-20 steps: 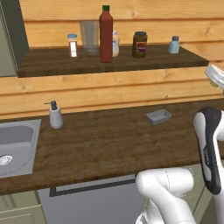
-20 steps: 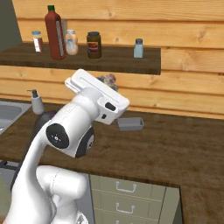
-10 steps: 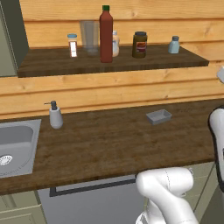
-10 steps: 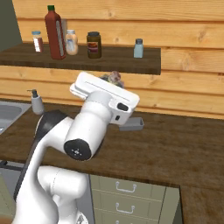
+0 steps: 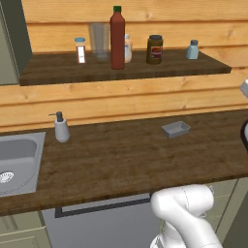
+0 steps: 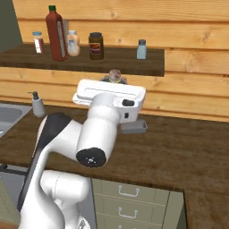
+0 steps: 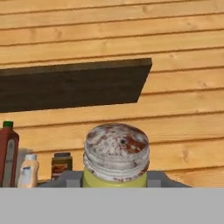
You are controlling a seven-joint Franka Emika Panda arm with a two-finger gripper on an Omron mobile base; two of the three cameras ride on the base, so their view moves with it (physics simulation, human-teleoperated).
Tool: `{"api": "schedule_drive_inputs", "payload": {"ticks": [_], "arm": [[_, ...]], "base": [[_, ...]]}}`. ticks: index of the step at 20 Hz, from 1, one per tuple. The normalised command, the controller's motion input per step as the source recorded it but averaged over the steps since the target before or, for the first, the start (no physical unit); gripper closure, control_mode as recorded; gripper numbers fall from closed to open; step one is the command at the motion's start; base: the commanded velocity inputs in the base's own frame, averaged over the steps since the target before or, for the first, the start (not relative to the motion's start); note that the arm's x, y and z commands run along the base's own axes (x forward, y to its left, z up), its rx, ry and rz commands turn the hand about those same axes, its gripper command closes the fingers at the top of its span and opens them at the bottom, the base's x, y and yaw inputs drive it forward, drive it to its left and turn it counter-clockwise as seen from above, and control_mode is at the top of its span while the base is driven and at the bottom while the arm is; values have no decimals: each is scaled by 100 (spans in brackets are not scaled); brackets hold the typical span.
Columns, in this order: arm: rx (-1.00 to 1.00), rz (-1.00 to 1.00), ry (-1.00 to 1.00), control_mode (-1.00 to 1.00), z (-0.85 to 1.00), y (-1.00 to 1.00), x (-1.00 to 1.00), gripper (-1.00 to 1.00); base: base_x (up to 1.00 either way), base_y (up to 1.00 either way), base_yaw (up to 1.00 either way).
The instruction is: Put the shaker and condiment bottle from the counter next to their counterparts in the cabinet.
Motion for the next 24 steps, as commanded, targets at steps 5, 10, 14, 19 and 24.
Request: {"api": "schedule_drive_inputs", "payload": {"ticks": [5, 10, 14, 19, 24], "arm": [[-37, 0, 20, -100, 11, 3, 2, 100], [-28, 3, 47, -100, 3, 7, 20, 100], [-11, 6, 45, -100, 47, 0, 28, 100], [-2, 13, 45, -100, 27, 3, 35, 100], [6, 6, 17, -100, -35, 12, 45, 100]], "base": [[0, 0, 0], [0, 0, 0], [0, 0, 0], [0, 0, 0], [0, 0, 0]]}}
